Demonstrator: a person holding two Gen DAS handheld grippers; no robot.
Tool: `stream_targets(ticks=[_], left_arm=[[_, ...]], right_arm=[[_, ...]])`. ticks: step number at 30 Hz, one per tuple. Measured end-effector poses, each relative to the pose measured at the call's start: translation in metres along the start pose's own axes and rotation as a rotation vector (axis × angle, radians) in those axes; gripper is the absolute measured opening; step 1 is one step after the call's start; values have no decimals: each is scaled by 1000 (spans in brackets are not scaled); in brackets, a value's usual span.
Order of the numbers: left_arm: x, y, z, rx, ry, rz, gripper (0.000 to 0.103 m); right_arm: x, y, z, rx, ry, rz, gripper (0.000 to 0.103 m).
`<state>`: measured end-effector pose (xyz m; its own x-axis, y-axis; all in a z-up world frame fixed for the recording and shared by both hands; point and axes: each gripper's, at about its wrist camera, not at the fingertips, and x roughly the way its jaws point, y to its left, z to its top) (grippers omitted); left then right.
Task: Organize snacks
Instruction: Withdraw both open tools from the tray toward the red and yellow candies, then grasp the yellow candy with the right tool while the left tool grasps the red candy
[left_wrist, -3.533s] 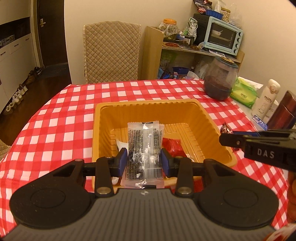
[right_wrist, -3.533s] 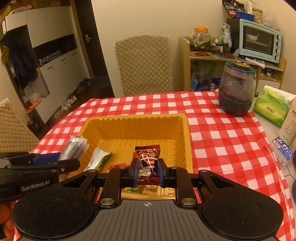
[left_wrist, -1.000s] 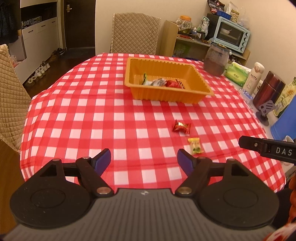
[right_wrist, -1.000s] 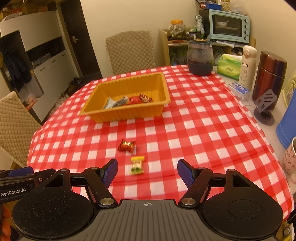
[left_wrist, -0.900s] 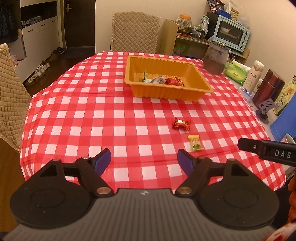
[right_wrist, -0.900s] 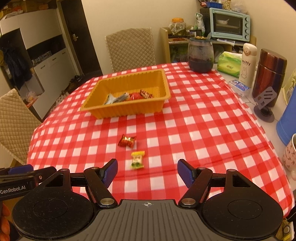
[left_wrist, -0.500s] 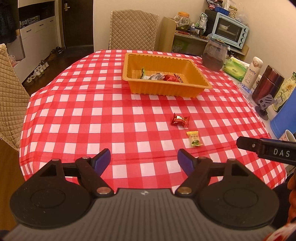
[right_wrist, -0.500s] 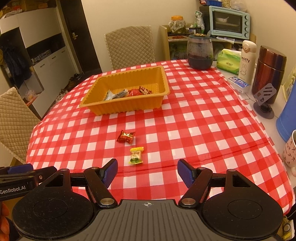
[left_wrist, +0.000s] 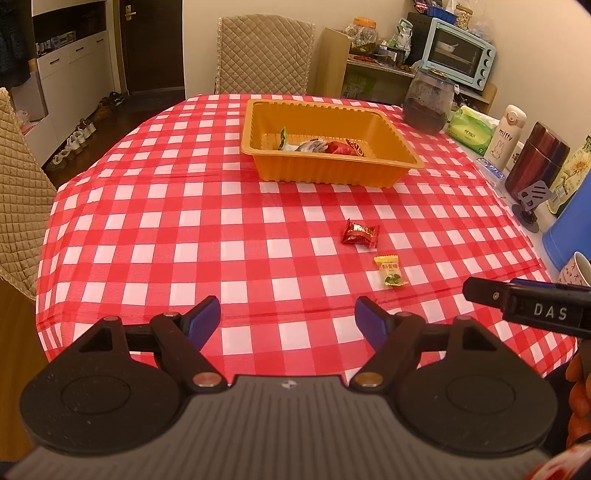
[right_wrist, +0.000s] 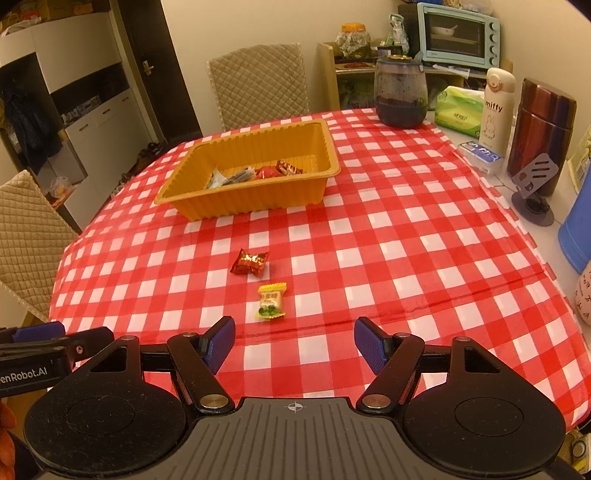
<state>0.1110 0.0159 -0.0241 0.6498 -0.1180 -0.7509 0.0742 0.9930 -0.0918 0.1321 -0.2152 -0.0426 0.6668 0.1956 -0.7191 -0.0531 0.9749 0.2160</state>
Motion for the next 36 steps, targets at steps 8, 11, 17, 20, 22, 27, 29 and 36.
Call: stream_targets(ticks=[8, 11, 17, 20, 22, 27, 29, 36], left_arm=[[12, 4, -1, -3, 16, -3, 78], [15, 7, -2, -7, 15, -4, 78], [27, 11, -4, -9, 29, -7, 80], [33, 11, -4, -6, 26, -10, 81], [37, 11, -4, 3, 24, -6, 83], [51, 13, -3, 8, 26, -10, 87], [56, 15, -1, 6, 25, -6, 88], [72, 21, 4, 17, 26, 3, 89]], right_arm=[[15, 1, -6, -11, 15, 1, 71], [21, 3, -10, -17, 24, 1, 71], [32, 6, -16, -37, 17, 5, 71], [41, 5, -20, -34, 16, 5, 71], [47, 5, -21, -40, 17, 3, 71], [61, 8, -20, -57, 3, 1, 71], [68, 10, -18, -68, -1, 3, 71], [100, 23, -10, -93, 8, 12, 57]])
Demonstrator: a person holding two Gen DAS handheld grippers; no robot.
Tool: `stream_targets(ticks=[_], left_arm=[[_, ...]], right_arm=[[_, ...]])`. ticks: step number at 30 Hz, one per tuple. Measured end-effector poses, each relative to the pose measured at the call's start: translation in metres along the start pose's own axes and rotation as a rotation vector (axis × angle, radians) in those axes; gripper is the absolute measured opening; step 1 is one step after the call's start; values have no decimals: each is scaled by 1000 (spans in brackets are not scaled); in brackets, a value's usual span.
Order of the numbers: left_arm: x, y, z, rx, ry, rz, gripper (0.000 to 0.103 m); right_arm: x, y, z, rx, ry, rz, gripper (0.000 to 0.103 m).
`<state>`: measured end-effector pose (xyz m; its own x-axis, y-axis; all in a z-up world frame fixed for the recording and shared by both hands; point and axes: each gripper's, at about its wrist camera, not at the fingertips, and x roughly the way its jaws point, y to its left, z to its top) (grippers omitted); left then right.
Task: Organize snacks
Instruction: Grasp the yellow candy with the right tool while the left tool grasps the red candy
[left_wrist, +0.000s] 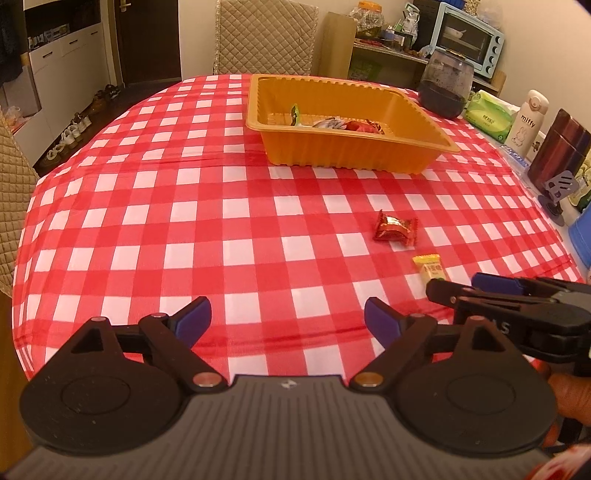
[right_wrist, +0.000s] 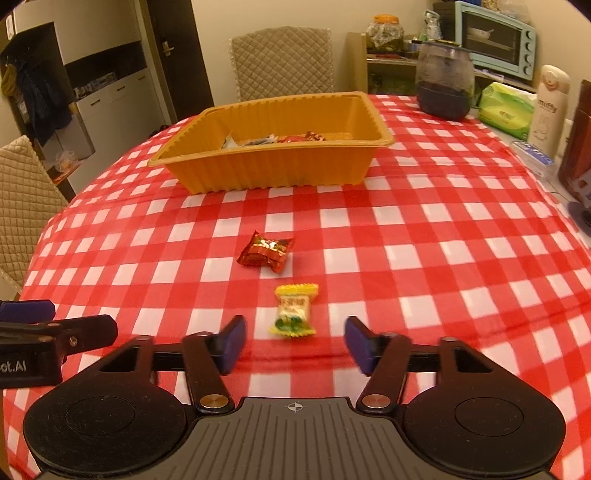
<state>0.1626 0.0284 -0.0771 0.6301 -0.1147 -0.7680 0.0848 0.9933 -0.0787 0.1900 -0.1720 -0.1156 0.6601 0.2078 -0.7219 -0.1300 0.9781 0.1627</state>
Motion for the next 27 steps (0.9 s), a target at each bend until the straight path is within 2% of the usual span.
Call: stream_targets(ticks=[2, 8, 12, 18, 27], left_arm=[[3, 1, 1, 5, -3, -3, 89], [10, 2, 3, 14, -4, -23, 89], [14, 2, 3, 14, 2, -33, 89], [19, -5, 6, 50, 6, -51, 89], [43, -41, 26, 242, -19, -105, 88]], right_arm=[[7, 3, 2, -7, 2, -8, 55], [25, 6, 6, -26, 12, -37, 42], [30, 7, 7, -41, 22, -54, 24], [24, 3, 8, -31, 14, -58, 21], [-4, -31, 22, 24, -23, -100, 21]])
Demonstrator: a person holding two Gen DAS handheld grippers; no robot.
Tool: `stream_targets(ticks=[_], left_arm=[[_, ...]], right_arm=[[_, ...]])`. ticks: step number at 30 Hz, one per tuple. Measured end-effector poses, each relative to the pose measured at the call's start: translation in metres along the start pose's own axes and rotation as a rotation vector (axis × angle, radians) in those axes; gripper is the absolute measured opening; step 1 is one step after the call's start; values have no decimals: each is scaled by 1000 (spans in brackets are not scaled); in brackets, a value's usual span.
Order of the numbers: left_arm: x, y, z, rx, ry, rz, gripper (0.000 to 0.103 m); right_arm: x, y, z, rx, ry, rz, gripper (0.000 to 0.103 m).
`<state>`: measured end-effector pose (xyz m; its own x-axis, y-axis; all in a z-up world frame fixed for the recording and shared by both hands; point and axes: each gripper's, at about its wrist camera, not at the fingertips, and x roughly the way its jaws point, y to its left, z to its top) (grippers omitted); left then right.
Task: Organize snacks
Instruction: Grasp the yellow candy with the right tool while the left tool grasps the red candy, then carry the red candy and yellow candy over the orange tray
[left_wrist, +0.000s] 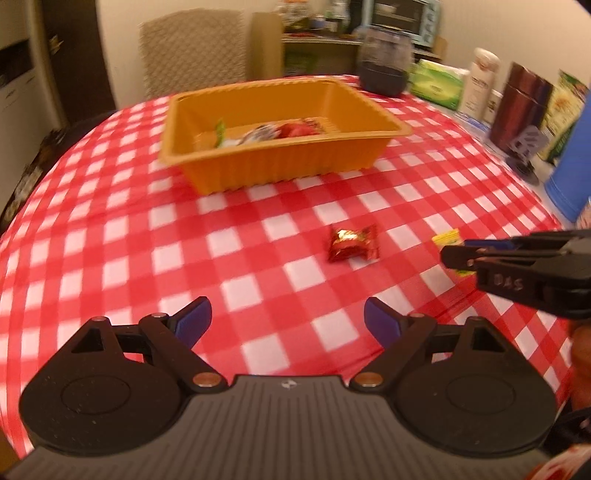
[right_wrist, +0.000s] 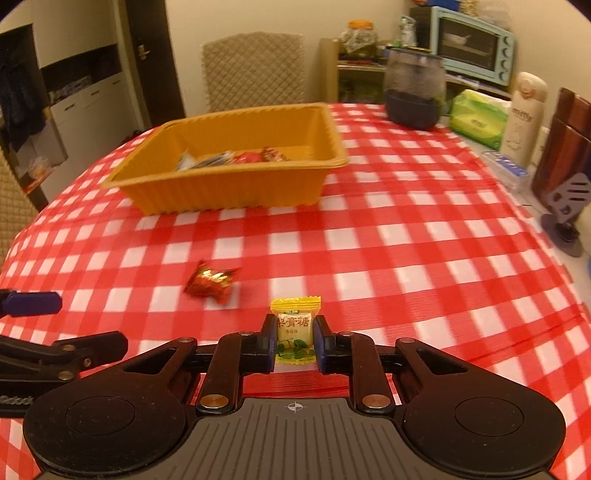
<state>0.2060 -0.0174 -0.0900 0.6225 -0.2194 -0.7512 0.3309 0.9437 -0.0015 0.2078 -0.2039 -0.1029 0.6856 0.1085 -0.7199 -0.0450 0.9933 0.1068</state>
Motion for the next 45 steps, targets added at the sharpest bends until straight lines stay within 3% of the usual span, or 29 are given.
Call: stream_targets(ticks=[7, 12, 17, 20, 25, 27, 36, 45], left_arm=[[43, -23, 17, 226, 13, 30, 82], [62, -30, 26, 291, -5, -24, 82], [76, -40, 32, 366, -32, -74, 73], [80, -44, 37, 380, -37, -105, 66], [79, -48, 40, 389, -17, -133, 35], [78, -50, 40, 377, -1, -126, 22], [51, -39, 32, 156, 40, -89, 20], [11, -25, 20, -45, 29, -42, 20]], right_arm=[[-2, -25, 1, 40, -1, -25, 21], [4, -32, -1, 61, 9, -21, 21], [8, -35, -2, 78, 14, -13, 21], [9, -36, -1, 85, 15, -10, 21], [11, -37, -2, 95, 19, -7, 20], [12, -37, -2, 96, 22, -4, 21], [8, -32, 0, 83, 15, 9, 20], [-10, -9, 5, 41, -8, 49, 20]])
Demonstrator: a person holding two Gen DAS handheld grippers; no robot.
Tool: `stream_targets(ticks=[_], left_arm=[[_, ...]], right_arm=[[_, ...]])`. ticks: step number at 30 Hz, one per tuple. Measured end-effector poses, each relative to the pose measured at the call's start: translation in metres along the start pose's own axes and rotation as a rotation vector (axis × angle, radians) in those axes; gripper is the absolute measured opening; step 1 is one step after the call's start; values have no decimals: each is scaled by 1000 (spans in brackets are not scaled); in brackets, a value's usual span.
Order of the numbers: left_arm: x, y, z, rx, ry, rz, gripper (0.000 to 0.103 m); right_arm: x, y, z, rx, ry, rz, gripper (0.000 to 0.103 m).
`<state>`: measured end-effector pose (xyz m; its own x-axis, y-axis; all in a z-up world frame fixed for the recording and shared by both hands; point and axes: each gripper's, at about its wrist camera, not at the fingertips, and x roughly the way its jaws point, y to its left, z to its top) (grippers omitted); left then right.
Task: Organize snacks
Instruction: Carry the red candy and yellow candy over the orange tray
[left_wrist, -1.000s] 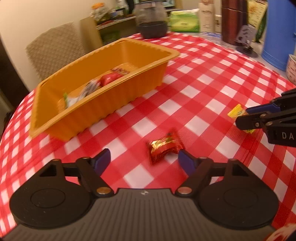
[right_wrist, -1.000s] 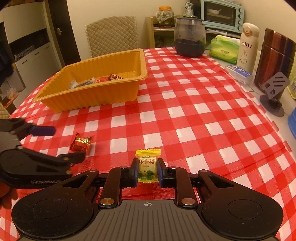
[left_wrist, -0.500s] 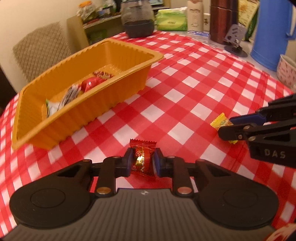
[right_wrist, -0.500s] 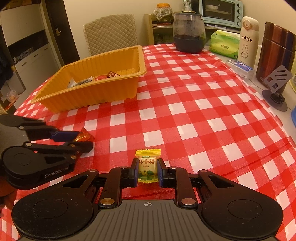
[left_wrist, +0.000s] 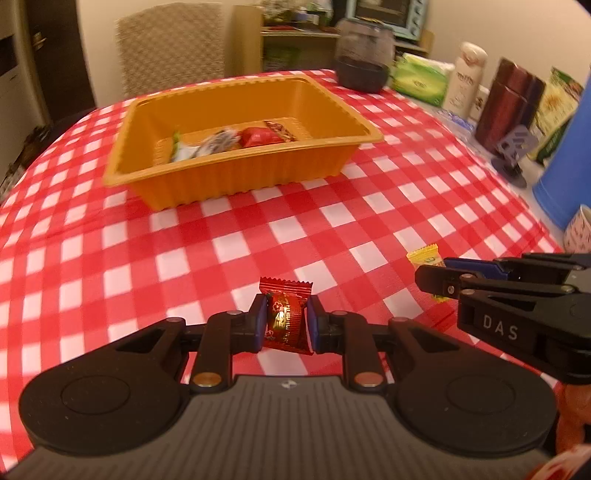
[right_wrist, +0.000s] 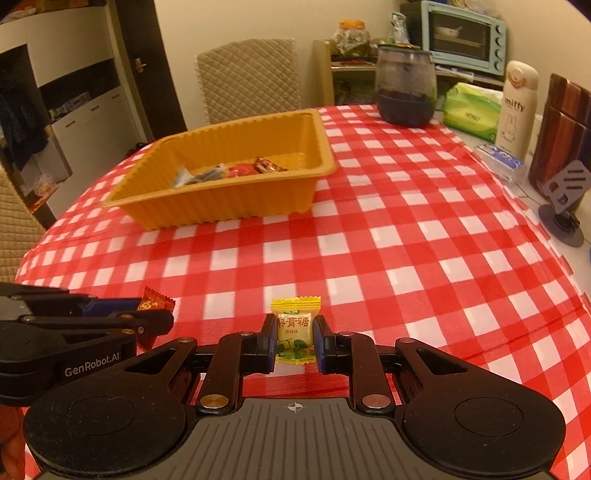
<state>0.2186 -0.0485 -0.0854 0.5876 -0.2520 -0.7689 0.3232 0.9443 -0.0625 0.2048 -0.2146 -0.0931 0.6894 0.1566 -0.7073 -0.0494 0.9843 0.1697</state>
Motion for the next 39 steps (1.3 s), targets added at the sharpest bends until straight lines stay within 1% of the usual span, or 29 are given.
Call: stream_targets(ticks=[4, 12, 22, 29, 39], left_arm=[[-15, 3, -6, -51, -4, 4, 20], [-38, 6, -15, -106, -16, 10, 20], [-54, 8, -17, -121, -33, 12, 20], [-56, 11, -8, -123, -47, 15, 20], [-50, 21, 19, -115, -73, 19, 20]], right_arm=[[-10, 7, 1, -12, -12, 8, 21], [-25, 20, 1, -36, -25, 21, 21], [-38, 29, 2, -57, -34, 33, 21], [-38, 30, 8, -66, -25, 40, 21], [-27, 26, 29, -81, -31, 43, 21]])
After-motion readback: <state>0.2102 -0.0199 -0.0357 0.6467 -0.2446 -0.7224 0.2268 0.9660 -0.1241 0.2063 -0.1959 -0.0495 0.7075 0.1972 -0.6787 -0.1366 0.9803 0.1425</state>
